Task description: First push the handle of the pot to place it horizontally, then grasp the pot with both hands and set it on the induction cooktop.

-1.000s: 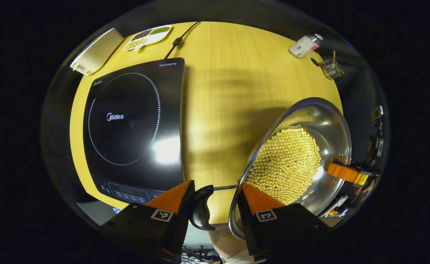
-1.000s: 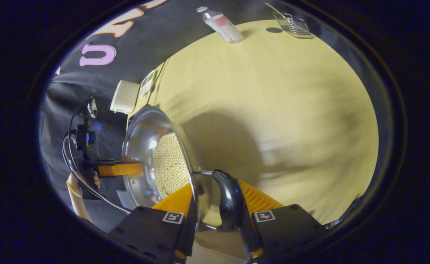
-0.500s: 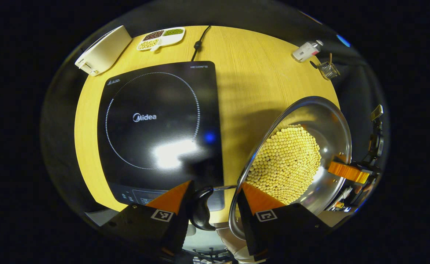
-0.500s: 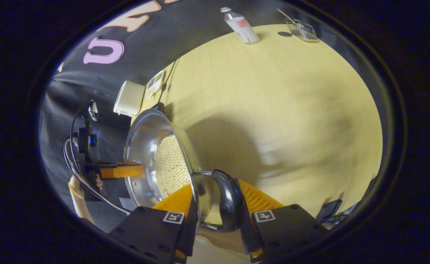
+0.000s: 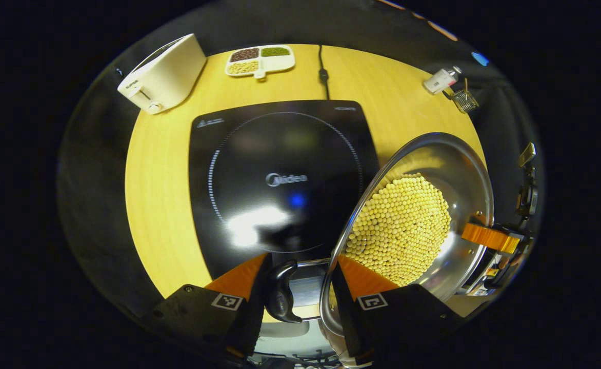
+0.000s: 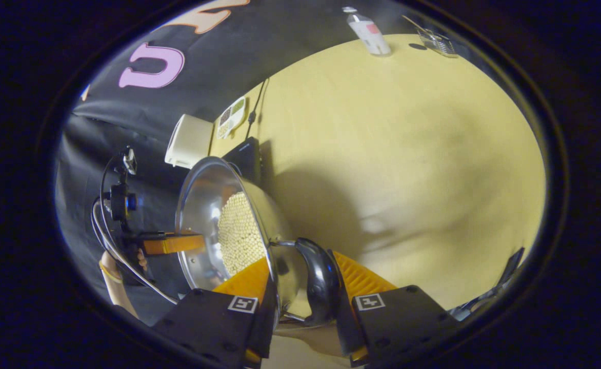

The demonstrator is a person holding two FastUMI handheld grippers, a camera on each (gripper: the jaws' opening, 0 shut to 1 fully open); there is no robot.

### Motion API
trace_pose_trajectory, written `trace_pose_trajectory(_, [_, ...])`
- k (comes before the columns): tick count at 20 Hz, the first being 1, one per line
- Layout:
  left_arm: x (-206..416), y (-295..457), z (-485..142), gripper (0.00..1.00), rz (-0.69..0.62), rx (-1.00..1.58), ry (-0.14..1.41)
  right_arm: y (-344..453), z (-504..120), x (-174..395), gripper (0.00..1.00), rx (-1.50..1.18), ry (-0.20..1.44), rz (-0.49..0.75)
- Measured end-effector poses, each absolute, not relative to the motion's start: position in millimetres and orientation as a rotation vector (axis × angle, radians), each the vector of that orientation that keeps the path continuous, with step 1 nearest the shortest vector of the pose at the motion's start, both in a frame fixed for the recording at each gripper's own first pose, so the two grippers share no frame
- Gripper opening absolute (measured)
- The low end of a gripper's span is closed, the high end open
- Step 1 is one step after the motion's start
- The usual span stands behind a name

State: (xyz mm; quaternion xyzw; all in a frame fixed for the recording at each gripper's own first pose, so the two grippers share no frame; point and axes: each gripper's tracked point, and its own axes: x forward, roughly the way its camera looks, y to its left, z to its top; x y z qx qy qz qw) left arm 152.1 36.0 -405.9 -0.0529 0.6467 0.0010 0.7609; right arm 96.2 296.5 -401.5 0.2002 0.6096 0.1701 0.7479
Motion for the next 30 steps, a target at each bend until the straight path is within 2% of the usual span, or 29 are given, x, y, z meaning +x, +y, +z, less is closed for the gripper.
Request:
trace_pose_trajectory(7, [146, 31, -404, 0.66, 0.051, -0.057, 1.370, 378, -427, 106, 0.53, 0.479, 1.264, 0.420])
trace_pose_trajectory(8, [146, 30, -405, 0.66, 0.055, -0.052, 1.361, 387, -428, 108, 0.43, 0.487, 1.253, 0.423])
trace_pose_trajectory(9, [147, 31, -404, 0.66, 0.057, -0.047, 1.351, 393, -429, 111, 0.52, 0.494, 1.241, 0.425])
trace_pose_trajectory(10, [146, 31, -403, 0.66, 0.058, -0.042, 1.345, 399, -430, 114, 0.52, 0.505, 1.224, 0.429])
trace_pose_trajectory(11, [145, 28, -406, 0.67, 0.057, -0.041, 1.341, 403, -430, 122, 0.41, 0.513, 1.200, 0.427])
trace_pose_trajectory(12, [145, 27, -408, 0.66, 0.058, -0.044, 1.330, 407, -429, 127, 0.51, 0.520, 1.178, 0.422])
trace_pose_trajectory(27, [147, 35, -407, 0.70, 0.071, 0.017, 1.207, 425, -422, 183, 0.51, 0.622, 1.017, 0.402])
trace_pose_trajectory(28, [148, 35, -406, 0.70, 0.073, 0.017, 1.201, 425, -422, 185, 0.40, 0.624, 1.009, 0.403])
trace_pose_trajectory(30, [147, 35, -406, 0.70, 0.081, 0.013, 1.192, 427, -422, 189, 0.40, 0.630, 0.994, 0.406])
